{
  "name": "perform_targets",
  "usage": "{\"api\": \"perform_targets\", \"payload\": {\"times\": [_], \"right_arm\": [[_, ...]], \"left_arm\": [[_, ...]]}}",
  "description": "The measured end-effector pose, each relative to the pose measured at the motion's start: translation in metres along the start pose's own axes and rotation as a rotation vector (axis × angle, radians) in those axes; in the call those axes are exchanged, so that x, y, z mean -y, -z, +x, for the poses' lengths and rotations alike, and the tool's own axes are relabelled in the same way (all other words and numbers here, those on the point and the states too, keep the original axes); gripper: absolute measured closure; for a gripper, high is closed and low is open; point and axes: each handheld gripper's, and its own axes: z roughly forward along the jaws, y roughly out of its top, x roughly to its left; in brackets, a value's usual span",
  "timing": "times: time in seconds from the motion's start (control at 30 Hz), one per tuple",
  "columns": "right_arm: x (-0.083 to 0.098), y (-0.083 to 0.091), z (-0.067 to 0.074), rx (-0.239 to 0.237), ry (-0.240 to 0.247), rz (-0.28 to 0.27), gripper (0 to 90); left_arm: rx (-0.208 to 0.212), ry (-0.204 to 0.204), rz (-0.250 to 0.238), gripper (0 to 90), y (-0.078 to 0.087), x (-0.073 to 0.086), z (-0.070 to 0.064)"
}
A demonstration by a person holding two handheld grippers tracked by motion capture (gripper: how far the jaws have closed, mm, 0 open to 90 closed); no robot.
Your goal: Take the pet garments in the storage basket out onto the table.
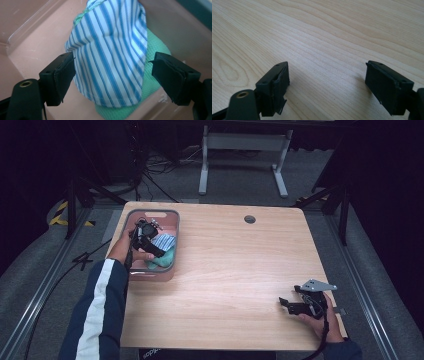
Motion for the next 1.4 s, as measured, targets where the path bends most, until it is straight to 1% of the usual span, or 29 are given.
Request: {"api": "perform_targets", "payload": {"times": [0.07,0.13,0.17,0.3,0.33,0.37,0.4,0.47,0.5,0.6,0.7,0.73,0.77,0.83,0.87,0.9,0.93,0.97,1.0,1.03,1.07,1.1,1.13,1.17,1.2,1.23,1.3,1.33,1.4], "right_arm": [[0.000,0.000,0.000,0.000,0.000,0.000,20.1],[0.000,0.000,0.000,0.000,0.000,0.000,20.1],[0.000,0.000,0.000,0.000,0.000,0.000,20.1],[0.000,0.000,0.000,0.000,0.000,0.000,20.1],[0.000,0.000,0.000,0.000,0.000,0.000,20.1],[0.000,0.000,0.000,0.000,0.000,0.000,20.1],[0.000,0.000,0.000,0.000,0.000,0.000,20.1],[0.000,0.000,0.000,0.000,0.000,0.000,20.1],[0.000,0.000,0.000,0.000,0.000,0.000,20.1],[0.000,0.000,0.000,-0.001,0.001,0.000,20.1],[0.000,0.000,0.000,-0.001,0.000,0.000,20.1],[0.000,0.000,0.000,-0.001,0.001,0.000,20.1],[0.000,0.000,0.000,-0.001,0.000,0.000,20.1],[0.000,0.000,0.000,-0.001,0.000,0.000,20.1],[0.000,0.000,0.000,-0.001,0.001,0.000,20.1],[0.000,0.000,0.000,-0.001,0.001,0.000,20.1],[0.000,0.000,0.000,-0.001,0.001,0.000,20.1],[0.000,0.000,0.000,-0.001,0.001,0.000,20.1],[0.000,0.000,0.000,-0.001,0.000,0.000,20.1],[0.000,0.000,0.000,-0.001,0.000,0.000,20.1],[0.000,0.000,0.000,-0.001,0.000,0.000,20.1],[0.000,0.000,0.000,-0.001,0.000,0.000,20.1],[0.000,0.000,0.000,-0.001,0.000,0.000,20.1],[0.000,0.000,0.000,-0.001,0.001,0.000,20.1],[0.000,0.000,0.000,-0.001,0.001,0.000,20.1],[0.000,0.000,0.000,-0.001,0.000,0.000,20.1],[0.000,0.000,0.000,-0.001,0.000,0.000,20.1],[0.000,0.000,0.000,-0.001,0.000,0.000,20.1],[0.000,0.000,0.000,-0.001,0.000,0.000,20.1]], "left_arm": [[0.004,0.012,0.020,19.5,-0.003,-0.001,0.002],[0.019,0.014,0.019,19.5,-0.006,-0.001,0.003],[0.028,0.008,0.028,19.3,-0.008,-0.001,0.003],[0.017,-0.008,0.099,19.2,-0.018,-0.004,0.002],[0.019,-0.005,0.104,19.2,-0.020,-0.004,0.001],[0.012,0.000,0.116,19.3,-0.023,-0.005,0.001],[0.013,-0.006,0.128,19.3,-0.024,-0.005,0.002],[0.014,0.000,0.138,19.5,-0.027,-0.006,0.003],[0.008,0.006,0.135,20.0,-0.029,-0.006,0.003],[0.021,0.008,0.147,22.4,-0.031,-0.006,0.004],[0.043,0.019,0.146,28.5,-0.032,-0.006,0.005],[0.056,0.021,0.148,31.9,-0.031,-0.006,0.005],[0.063,0.017,0.145,39.2,-0.031,-0.006,0.005],[0.091,0.034,0.142,48.4,-0.031,-0.005,0.004],[0.095,0.035,0.133,52.2,-0.030,-0.004,0.003],[0.094,0.020,0.132,56.2,-0.029,-0.004,0.002],[0.104,0.031,0.132,59.6,-0.029,-0.004,0.001],[0.094,0.018,0.123,62.2,-0.028,-0.003,0.001],[0.097,0.013,0.128,64.9,-0.027,-0.003,0.000],[0.079,0.016,0.130,67.0,-0.026,-0.003,-0.002],[0.069,-0.003,0.131,68.5,-0.025,-0.004,-0.001],[0.058,-0.006,0.135,69.5,-0.024,-0.004,-0.002],[0.058,-0.006,0.135,70.2,-0.024,-0.004,-0.002],[0.025,-0.009,0.115,70.4,-0.021,-0.004,-0.003],[0.009,-0.006,0.104,70.6,-0.018,-0.004,-0.002],[0.008,-0.001,0.094,71.0,-0.015,-0.004,-0.001],[-0.006,0.014,0.068,71.4,-0.009,-0.002,0.001],[-0.006,0.014,0.068,71.5,-0.009,-0.002,0.001],[-0.021,0.025,0.037,71.6,-0.003,-0.001,0.004]]}}
